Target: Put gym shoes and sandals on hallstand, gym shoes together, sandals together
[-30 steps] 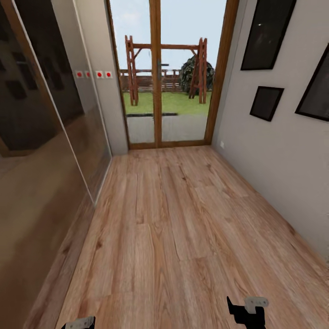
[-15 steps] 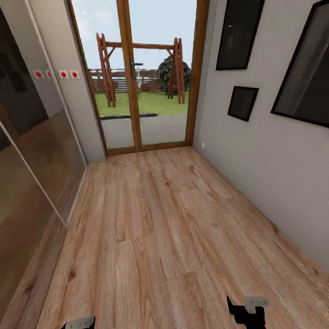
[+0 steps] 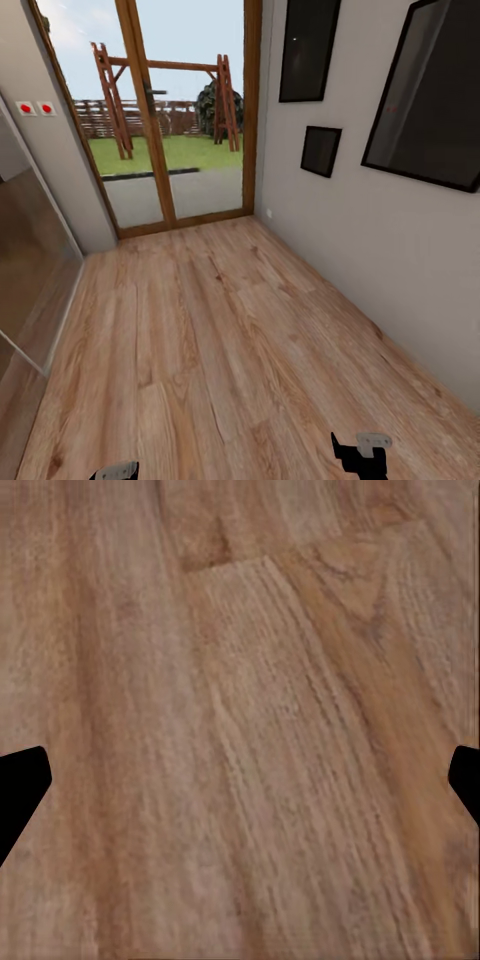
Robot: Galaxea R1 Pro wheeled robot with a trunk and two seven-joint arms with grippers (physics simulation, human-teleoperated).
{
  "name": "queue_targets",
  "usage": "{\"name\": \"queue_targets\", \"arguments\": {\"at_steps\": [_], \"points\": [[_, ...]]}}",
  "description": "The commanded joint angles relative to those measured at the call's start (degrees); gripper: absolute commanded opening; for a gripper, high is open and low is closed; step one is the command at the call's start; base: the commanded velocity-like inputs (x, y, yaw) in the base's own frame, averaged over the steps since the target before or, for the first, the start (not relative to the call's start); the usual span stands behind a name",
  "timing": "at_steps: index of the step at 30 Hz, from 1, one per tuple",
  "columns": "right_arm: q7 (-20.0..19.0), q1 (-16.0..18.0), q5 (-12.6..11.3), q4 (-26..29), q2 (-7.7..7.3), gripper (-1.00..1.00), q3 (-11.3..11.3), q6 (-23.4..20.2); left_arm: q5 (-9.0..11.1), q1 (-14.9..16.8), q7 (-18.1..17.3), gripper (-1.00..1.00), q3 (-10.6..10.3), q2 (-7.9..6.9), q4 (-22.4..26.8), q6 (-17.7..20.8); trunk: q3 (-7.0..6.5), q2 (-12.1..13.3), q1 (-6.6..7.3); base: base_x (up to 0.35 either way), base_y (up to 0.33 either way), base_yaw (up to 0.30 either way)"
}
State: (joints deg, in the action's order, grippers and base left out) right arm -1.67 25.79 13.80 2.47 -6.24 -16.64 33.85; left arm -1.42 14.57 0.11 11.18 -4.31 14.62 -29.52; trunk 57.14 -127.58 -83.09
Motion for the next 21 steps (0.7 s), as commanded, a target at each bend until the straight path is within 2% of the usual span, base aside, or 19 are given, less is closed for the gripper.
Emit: {"name": "queue_targets", "arguments": {"at_steps": [1,9,21], "points": [[-0.17,0.05,0.38,-0.07,0.00,1.00,-0.50,0.18,-0.16,0.02,0.02,1.00,0.15,0.00,-0.03,-0.19,0.05,-0.02,-0.01,0.221,0.000,-0.269],[-0.17,0.05,0.38,-0.05,0.00,1.00,-0.50,0.16,-0.16,0.02,0.02,1.00,0.15,0.00,-0.03,-0.19,0.05,-0.02,-0.01,0.189,0.000,-0.269],[-0.17,0.05,0.42,-0.09,0.00,1.00,-0.50,0.16,-0.16,0.02,0.01,1.00,0.15,0.00,-0.03,-0.19,0.05,-0.02,-0.01,0.021,0.000,-0.269]]}}
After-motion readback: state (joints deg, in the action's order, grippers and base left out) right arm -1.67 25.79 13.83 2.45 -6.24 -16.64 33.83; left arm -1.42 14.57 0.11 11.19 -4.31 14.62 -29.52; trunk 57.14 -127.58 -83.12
